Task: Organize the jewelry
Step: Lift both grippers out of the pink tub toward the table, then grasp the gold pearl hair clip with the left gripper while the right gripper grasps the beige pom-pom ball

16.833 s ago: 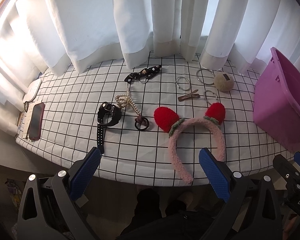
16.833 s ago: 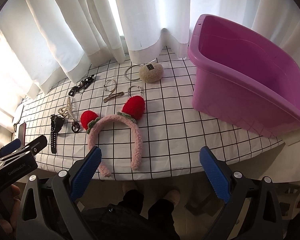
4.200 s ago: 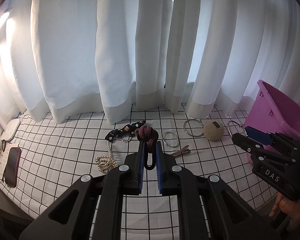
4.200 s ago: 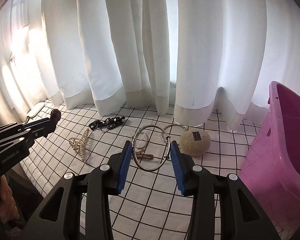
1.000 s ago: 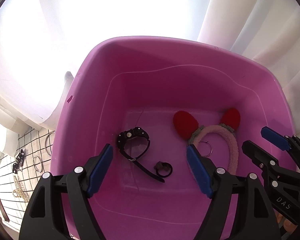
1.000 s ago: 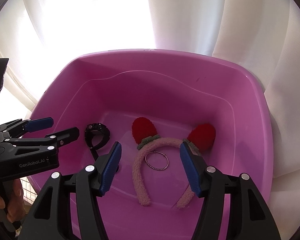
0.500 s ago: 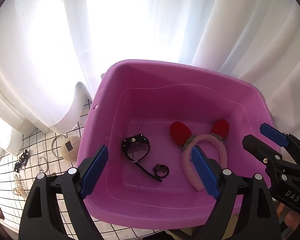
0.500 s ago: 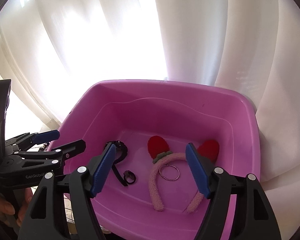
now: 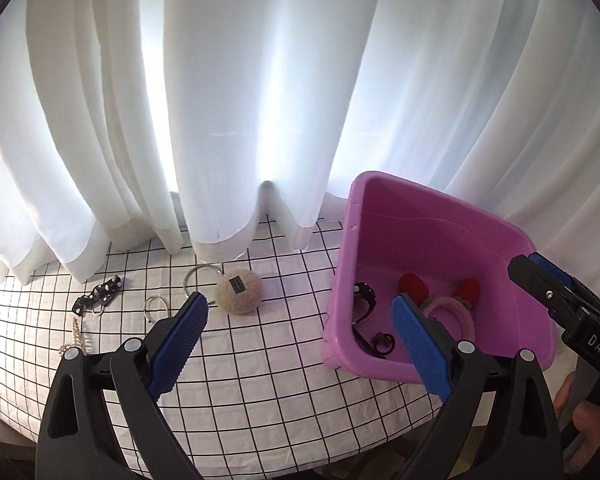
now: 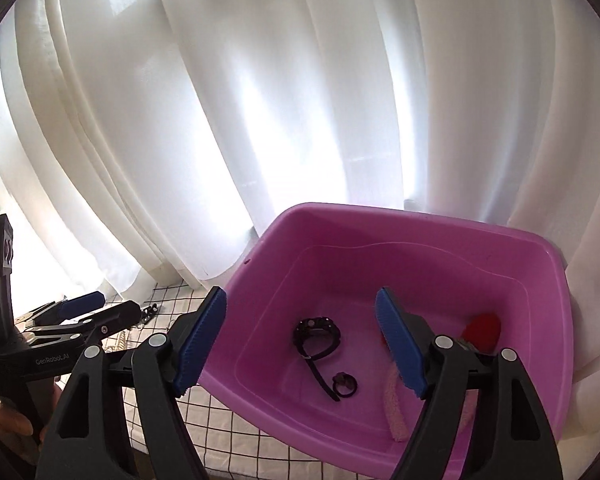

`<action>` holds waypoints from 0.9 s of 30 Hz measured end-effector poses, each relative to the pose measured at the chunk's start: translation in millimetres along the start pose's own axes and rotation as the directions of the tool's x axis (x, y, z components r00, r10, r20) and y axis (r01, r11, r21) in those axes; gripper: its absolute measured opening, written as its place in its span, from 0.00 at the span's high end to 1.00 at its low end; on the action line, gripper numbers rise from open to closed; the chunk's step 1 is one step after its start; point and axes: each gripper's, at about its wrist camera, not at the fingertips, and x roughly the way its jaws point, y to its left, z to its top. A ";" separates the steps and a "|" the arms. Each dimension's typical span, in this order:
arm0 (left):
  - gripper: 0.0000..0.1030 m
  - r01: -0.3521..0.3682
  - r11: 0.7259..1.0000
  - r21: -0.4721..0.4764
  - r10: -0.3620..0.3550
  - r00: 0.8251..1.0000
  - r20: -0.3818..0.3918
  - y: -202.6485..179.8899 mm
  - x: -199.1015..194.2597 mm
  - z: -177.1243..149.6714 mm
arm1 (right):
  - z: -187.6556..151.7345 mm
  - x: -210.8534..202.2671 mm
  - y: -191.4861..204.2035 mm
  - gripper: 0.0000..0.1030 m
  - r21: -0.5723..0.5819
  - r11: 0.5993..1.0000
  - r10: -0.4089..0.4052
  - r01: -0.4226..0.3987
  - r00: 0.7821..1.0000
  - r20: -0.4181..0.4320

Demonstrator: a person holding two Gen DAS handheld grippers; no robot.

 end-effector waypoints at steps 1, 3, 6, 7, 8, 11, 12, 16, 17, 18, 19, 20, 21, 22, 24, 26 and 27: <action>0.09 -0.014 1.000 -0.015 0.014 1.000 0.004 13.4 -4.9 -3.9 | -1.6 3.1 9.6 0.29 -0.005 1.000 0.013 -0.013 1.000 -0.002; 0.09 -0.050 0.998 -0.041 0.050 0.999 0.004 40.7 -12.6 -12.7 | -5.3 11.1 30.1 0.29 -0.020 0.999 0.026 -0.026 1.000 -0.016; 0.09 -0.090 0.992 -0.085 0.089 0.996 -0.005 84.7 -22.6 -26.2 | -11.0 25.3 63.2 0.29 -0.050 0.998 0.045 -0.047 0.998 -0.050; 0.09 -0.107 0.989 -0.099 0.107 0.994 -0.008 99.5 -26.0 -31.7 | -13.0 28.8 73.2 0.29 -0.059 0.997 0.047 -0.050 0.997 -0.055; 0.09 -0.124 0.986 -0.111 0.123 0.992 -0.011 113.2 -28.8 -36.6 | -14.6 32.1 82.9 0.29 -0.067 0.996 0.049 -0.053 0.997 -0.058; 0.08 -0.155 0.977 -0.148 0.152 0.988 -0.032 156.2 -33.6 -54.2 | -19.6 41.6 108.8 0.29 -0.087 0.994 0.058 -0.064 0.996 -0.066; 0.08 -0.177 0.972 -0.157 0.173 0.984 -0.043 169.9 -33.3 -61.0 | -21.6 44.8 117.8 0.29 -0.094 0.993 0.062 -0.069 0.996 -0.071; 0.08 -0.206 0.955 -0.215 0.192 0.978 -0.086 226.3 -30.0 -88.8 | -30.9 58.1 147.3 0.29 -0.113 0.991 0.069 -0.079 0.994 -0.085; 0.08 -0.216 0.949 -0.228 0.199 0.975 -0.095 239.6 -30.2 -95.5 | -33.6 63.1 154.5 0.29 -0.113 0.990 0.072 -0.082 0.993 -0.092; 0.08 -0.228 0.944 -0.238 0.208 0.972 -0.104 251.1 -28.9 -101.1 | -36.6 70.2 162.0 0.29 -0.114 0.990 0.072 -0.083 0.992 -0.099; 0.08 -0.235 0.940 -0.246 0.214 0.971 -0.111 260.9 -27.9 -107.1 | -41.9 76.2 169.7 0.29 -0.116 0.990 0.069 -0.082 0.992 -0.109; 0.08 -0.240 0.937 -0.252 0.216 0.969 -0.119 271.3 -25.5 -111.7 | -45.6 80.6 177.1 0.28 -0.120 0.990 0.065 -0.080 0.991 -0.120; 0.08 -0.242 0.935 -0.258 0.215 0.968 -0.128 280.6 -22.3 -115.5 | -49.9 85.2 186.6 0.28 -0.125 0.989 0.061 -0.077 0.990 -0.130; 0.08 -0.243 0.933 -0.264 0.213 0.967 -0.137 289.1 -19.1 -119.0 | -54.3 88.6 192.4 0.29 -0.127 0.989 0.056 -0.074 0.989 -0.138; 0.08 -0.245 0.931 -0.270 0.210 0.966 -0.152 303.2 -12.6 -125.7 | -62.8 97.0 202.4 0.29 -0.128 0.990 0.047 -0.067 0.987 -0.154; 0.08 -0.241 0.932 -0.269 0.203 0.965 -0.164 312.3 -5.1 -132.2 | -70.8 104.9 210.5 0.29 -0.128 0.990 0.032 -0.053 0.986 -0.165; 0.08 -0.240 0.934 -0.265 0.200 0.965 -0.172 316.9 -0.6 -136.0 | -75.3 108.3 212.6 0.29 -0.126 0.991 0.026 -0.048 0.986 -0.167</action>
